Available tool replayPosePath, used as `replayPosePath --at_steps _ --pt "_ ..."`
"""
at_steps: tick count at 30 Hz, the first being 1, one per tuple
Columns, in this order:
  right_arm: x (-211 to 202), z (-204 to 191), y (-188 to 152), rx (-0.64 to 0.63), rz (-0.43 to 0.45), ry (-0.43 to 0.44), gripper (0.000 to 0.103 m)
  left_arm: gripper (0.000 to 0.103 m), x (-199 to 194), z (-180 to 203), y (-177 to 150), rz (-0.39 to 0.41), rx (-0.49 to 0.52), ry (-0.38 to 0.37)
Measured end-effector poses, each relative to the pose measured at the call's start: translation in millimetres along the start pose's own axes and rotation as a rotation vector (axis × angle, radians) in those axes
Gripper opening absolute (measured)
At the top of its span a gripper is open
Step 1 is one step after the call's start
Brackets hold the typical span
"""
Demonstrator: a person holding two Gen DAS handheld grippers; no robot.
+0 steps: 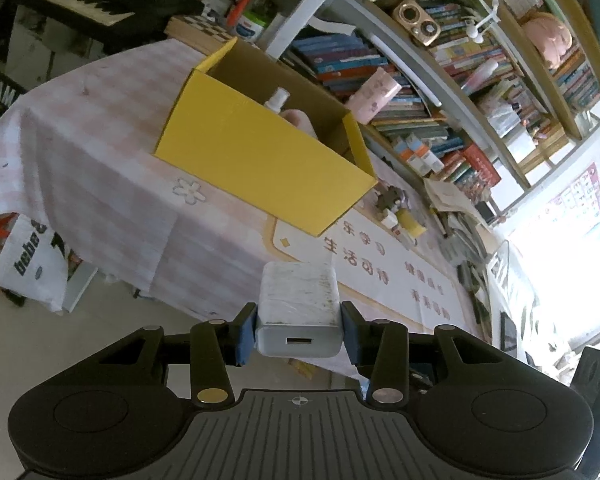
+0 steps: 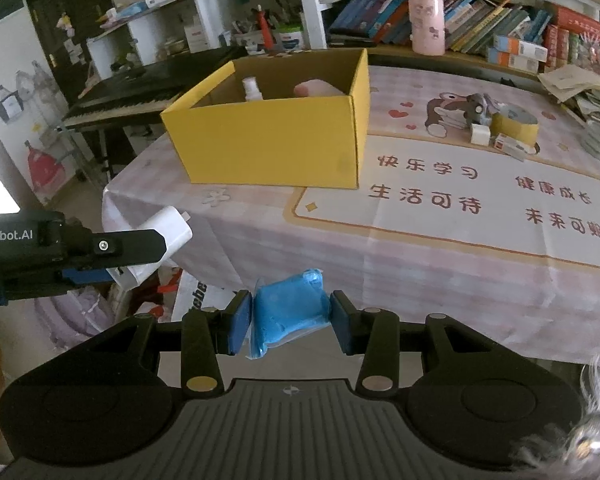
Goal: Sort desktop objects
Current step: 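Lift and carry the blue item and white charger toward the yellow box with both tools, then lower the charger and blue item into the yellow box and open both tools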
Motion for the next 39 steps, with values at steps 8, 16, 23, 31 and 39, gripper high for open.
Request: replayPosePath --at_steps 8,16,23,31,39 --pt "5.9 -3.6 10.0 -0.043 -0.016 0.001 0.04 0.042 0.5 -3.0 7.3 0.022 -0.029 0.003" --pt "12.7 -1.0 29.7 -0.06 0.005 0.022 0.039 0.042 0.5 -9.2 23.7 0.06 -0.047 0.037" --pt "17.0 -1.2 78.9 -0.084 0.063 0.066 0.039 0.042 -3.0 -6.7 68.9 0.147 -0.033 0.073" --pt "17.8 9.3 156.4 -0.146 0.178 0.072 0.039 0.042 10.4 2.1 136.0 0.245 0.011 0.124" --pt "45.4 32.5 217.0 -0.195 0.203 0.029 0.039 0.042 37.2 -5.7 185.8 0.275 0.031 0.235"
Point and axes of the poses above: each gripper's, at about its wrist camera, not at the fingertips, and x roughly the way its jaws point, z to its right, y to its top, the point moved 6 cm from there along x, roughly the way its jaws point, and after that the axes turned 13 degrees about -z, right-handed, at the moved point
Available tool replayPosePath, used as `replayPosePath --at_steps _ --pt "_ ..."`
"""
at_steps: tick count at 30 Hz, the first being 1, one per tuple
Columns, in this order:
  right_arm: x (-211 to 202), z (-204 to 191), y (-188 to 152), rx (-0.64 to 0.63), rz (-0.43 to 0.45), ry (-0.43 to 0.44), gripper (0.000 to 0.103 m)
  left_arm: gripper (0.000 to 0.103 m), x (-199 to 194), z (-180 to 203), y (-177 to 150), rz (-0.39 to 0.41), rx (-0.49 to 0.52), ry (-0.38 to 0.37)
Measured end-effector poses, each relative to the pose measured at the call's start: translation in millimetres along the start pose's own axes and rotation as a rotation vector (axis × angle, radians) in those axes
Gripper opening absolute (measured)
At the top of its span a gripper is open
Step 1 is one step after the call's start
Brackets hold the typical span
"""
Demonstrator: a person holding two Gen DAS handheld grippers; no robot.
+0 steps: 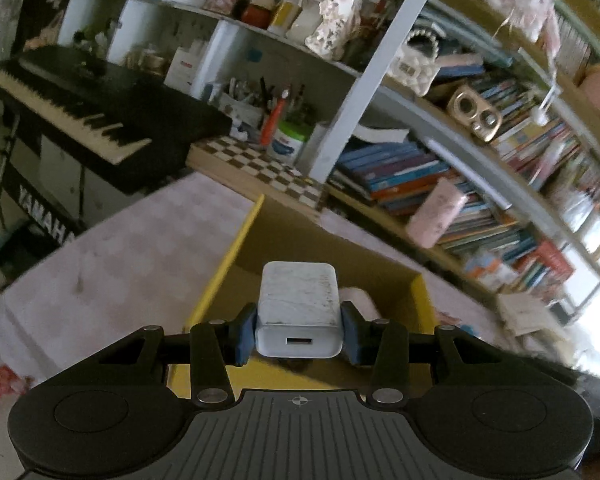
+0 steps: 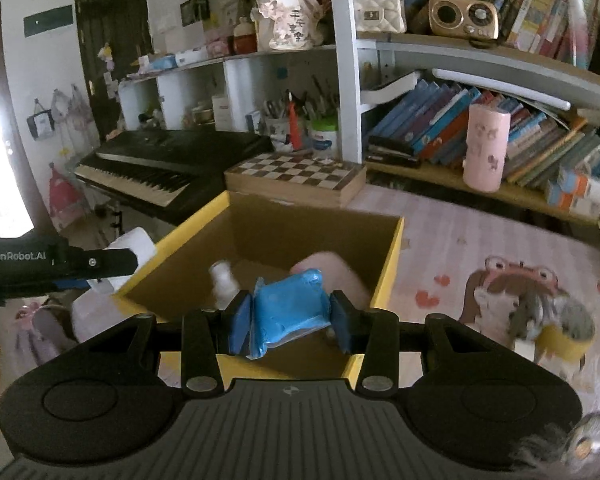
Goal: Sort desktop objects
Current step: 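Lower the charger and blue item into the yellow box and open both tools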
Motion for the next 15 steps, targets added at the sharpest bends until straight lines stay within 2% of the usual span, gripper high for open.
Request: replayPosePath --at_steps 4,9,15 --pt "24.4 7.2 11.5 -0.052 -0.034 0.0 0.039 0.042 28.6 -1.0 9.3 -0.039 0.046 0.086" --pt "52.2 7.5 18.3 -0.125 -0.075 -0.002 0.039 0.042 56.3 1.9 6.7 -0.099 0.103 0.146" --pt "82.9 2.5 24.7 -0.208 -0.134 -0.005 0.039 0.042 73.3 12.8 2.3 -0.113 0.217 0.245"
Point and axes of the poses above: each gripper's, at about its wrist camera, not at the fingertips, and x roughly the way its jaws point, z to its right, y to its top, the point moved 6 cm from there along x, roughly the way its jaws point, and after that the axes turned 13 degrees about -z, right-handed, at the moved point
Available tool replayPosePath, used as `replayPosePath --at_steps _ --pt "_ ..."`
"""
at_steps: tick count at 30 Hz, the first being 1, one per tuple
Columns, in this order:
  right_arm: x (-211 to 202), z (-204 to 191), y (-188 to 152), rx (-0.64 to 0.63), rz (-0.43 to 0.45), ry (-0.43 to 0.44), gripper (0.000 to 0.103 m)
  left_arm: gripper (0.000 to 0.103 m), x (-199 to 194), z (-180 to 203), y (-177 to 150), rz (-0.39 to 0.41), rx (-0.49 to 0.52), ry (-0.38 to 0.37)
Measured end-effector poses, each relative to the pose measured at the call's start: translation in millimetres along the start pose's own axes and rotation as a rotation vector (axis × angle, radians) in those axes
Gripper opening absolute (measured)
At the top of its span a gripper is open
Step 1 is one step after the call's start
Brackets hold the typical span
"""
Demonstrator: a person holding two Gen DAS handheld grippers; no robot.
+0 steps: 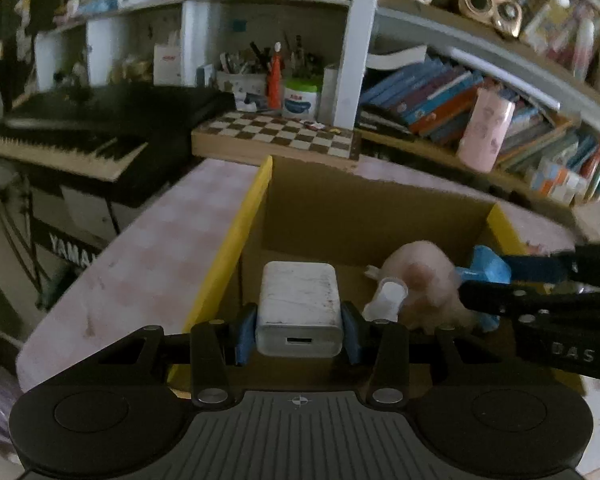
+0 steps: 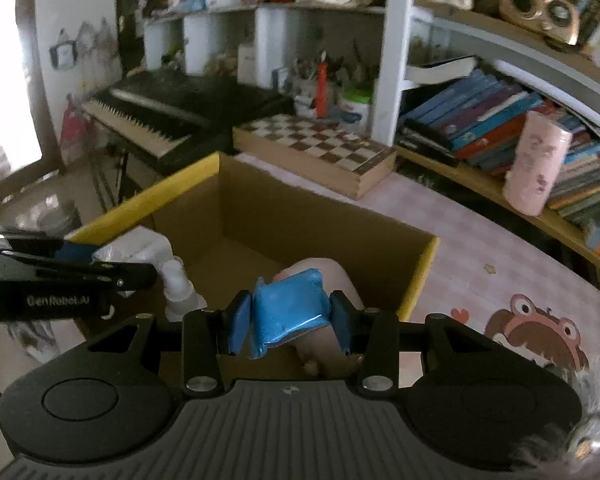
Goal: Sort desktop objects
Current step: 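Lower the charger and blue item into the yellow box and open both tools, then withdraw both tools from the box back toward the mat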
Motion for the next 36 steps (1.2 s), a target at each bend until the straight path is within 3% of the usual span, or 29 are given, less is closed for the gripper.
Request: replayPosePath --at_steps 12,17,21,26,30,36 --pt "43.0 -9.5 -1.5 -0.146 -0.144 0.013 0.039 0.042 15.0 20.6 -0.7 -0.019 0.197 0.166" --pt "46.8 -12.0 -3.1 -0.173 -0.188 0.038 0.039 0.043 17.0 25.2 -1.8 -0.006 0.234 0.187" --pt "48.2 -14.0 -3.9 -0.187 -0.202 0.037 0.04 0.049 15.2 27.9 -3.9 0.007 0.228 0.167" --pt "44.3 -12.2 -3.0 -0.165 -0.176 0.033 0.045 0.063 2.1 24.6 -4.9 0.057 0.178 0.143" --pt "32.0 -8.0 -1.4 -0.117 -0.096 0.01 0.062 0.077 -14.5 18.2 -3.9 0.103 0.14 0.141" --pt "10.9 -0.8 -5.1 -0.033 -0.028 -0.009 0.062 0.082 -34.0 17.6 -7.7 0.139 0.11 0.116"
Point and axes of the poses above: each gripper's, at about its wrist camera, not at the fingertips, and x roughly the way its jaws point, z to its right, y to its top, the point moved 6 cm from there along x, roughly the way its jaws point, and after that the axes turned 13 degrees about -z, right-handed, at the moved point
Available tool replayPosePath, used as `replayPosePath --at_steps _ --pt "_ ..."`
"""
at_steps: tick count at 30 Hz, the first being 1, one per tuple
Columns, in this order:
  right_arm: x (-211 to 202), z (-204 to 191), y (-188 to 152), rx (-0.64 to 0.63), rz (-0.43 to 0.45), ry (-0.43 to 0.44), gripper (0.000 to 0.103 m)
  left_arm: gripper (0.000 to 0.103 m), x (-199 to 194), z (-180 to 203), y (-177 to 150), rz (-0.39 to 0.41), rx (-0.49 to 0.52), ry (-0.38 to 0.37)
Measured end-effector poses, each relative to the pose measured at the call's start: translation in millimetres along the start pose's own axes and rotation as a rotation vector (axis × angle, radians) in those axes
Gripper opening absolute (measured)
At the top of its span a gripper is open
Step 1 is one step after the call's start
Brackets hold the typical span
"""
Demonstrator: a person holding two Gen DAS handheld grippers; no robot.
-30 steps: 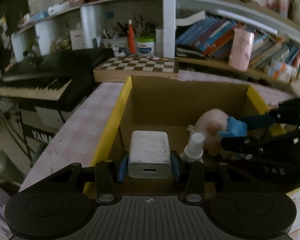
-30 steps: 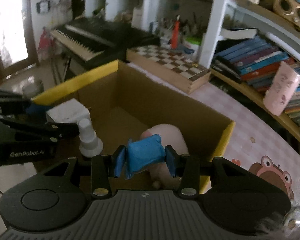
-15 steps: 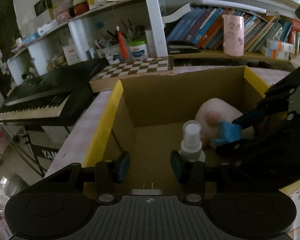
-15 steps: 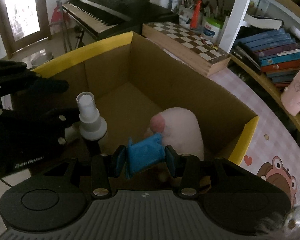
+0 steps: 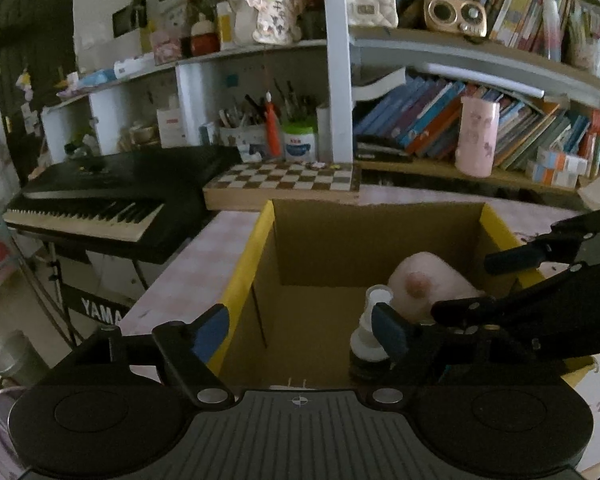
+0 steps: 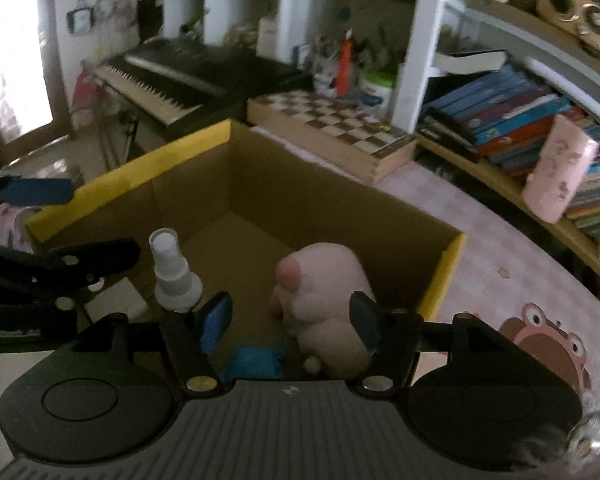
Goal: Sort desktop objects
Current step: 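Withdraw both tools from the box back toward the mat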
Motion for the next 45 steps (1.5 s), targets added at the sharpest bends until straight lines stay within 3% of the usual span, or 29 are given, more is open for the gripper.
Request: replayPosePath --at_steps 15,20,31,45 --pt "-79.2 0.1 -34.7 0.185 0.149 -0.061 0.065 0.088 -60.2 7.0 -7.0 0.13 0.043 -0.061" --pt "-105.3 -5.3 -58.2 0.241 0.184 -0.142 0.065 0.091 -78.0 3.7 -16.2 0.147 0.038 -0.086" --pt "-141.0 -23.8 -112.1 0.382 0.205 -0.226 0.065 0.092 -106.8 -7.0 -47.9 0.143 0.032 -0.129" --pt "-149.2 -60.2 -171.2 0.498 0.148 -0.247 0.07 0.092 -131.1 -3.2 -94.5 0.093 0.066 -0.184"
Point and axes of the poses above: each gripper's, at about its wrist camera, not at the fingertips, and x roughly the way its jaws point, z to its right, y to its top, the point moved 6 cm from there along x, roughly the way its jaws point, and after that the axes turned 13 degrees about -z, right-handed, at the moved point
